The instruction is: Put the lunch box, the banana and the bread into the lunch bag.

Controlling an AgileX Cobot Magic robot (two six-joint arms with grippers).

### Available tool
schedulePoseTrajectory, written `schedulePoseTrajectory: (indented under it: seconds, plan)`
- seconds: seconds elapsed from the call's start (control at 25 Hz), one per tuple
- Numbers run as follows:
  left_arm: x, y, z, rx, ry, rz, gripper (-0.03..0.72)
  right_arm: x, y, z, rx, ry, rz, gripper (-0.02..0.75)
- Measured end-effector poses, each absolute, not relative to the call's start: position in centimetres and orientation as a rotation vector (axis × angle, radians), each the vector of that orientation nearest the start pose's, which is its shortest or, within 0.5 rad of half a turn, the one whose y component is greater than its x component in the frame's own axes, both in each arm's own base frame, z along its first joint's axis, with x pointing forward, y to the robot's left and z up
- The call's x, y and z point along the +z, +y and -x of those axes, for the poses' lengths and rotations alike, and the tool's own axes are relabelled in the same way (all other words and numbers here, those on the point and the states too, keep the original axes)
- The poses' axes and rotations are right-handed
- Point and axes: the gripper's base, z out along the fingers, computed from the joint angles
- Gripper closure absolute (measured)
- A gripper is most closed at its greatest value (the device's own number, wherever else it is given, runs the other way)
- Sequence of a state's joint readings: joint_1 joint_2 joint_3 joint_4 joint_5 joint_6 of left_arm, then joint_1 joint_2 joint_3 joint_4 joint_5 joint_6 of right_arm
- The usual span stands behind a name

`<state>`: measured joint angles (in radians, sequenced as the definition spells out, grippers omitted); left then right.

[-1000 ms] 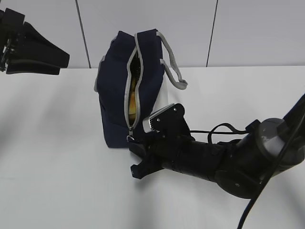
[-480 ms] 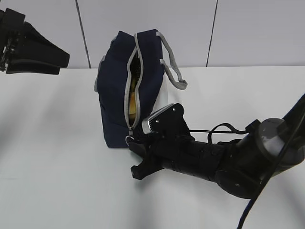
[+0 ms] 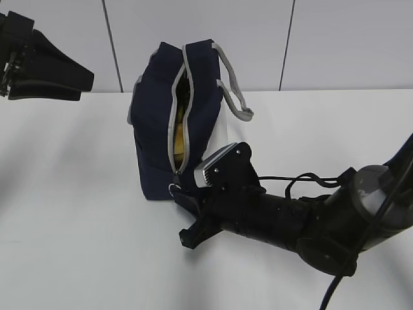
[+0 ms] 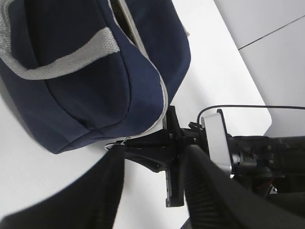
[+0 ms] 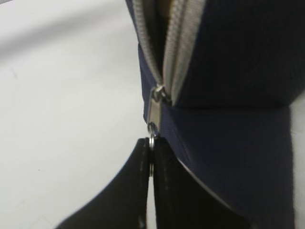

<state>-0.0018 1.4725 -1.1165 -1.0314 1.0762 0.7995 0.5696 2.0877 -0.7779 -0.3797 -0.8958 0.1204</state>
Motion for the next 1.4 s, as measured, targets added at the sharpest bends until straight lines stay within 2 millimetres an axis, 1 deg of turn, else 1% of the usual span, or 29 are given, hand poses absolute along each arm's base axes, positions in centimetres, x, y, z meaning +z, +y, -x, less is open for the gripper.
schedulePoseTrajectory:
  seconds: [0.4, 0.64, 1.04, 1.16, 1.4]
  plan:
    - [31.1, -6.9, -28.9, -1.034, 2.34, -0.453, 0.38, 9.0, 21.6, -28.9, 0.576, 1.764, 0.85, 0.754]
    - [31.1, -6.9, -28.9, -1.032, 2.341, -0.453, 0.38, 8.7, 21.0, -28.5, 0.556, 1.798, 0.814, 0.754]
    - [31.1, -6.9, -28.9, -1.027, 2.339, -0.449, 0.38, 8.9, 21.0, -28.3, 0.563, 1.772, 0.825, 0.754]
    - [31.1, -6.9, -28.9, -1.027, 2.339, -0.449, 0.38, 9.5, 21.2, -28.1, 0.59, 1.746, 0.862, 0.754]
    - [31.1, -6.9, -28.9, -1.027, 2.339, -0.449, 0.38, 11.7, 21.4, -27.8, 0.591, 1.702, 0.913, 0.754]
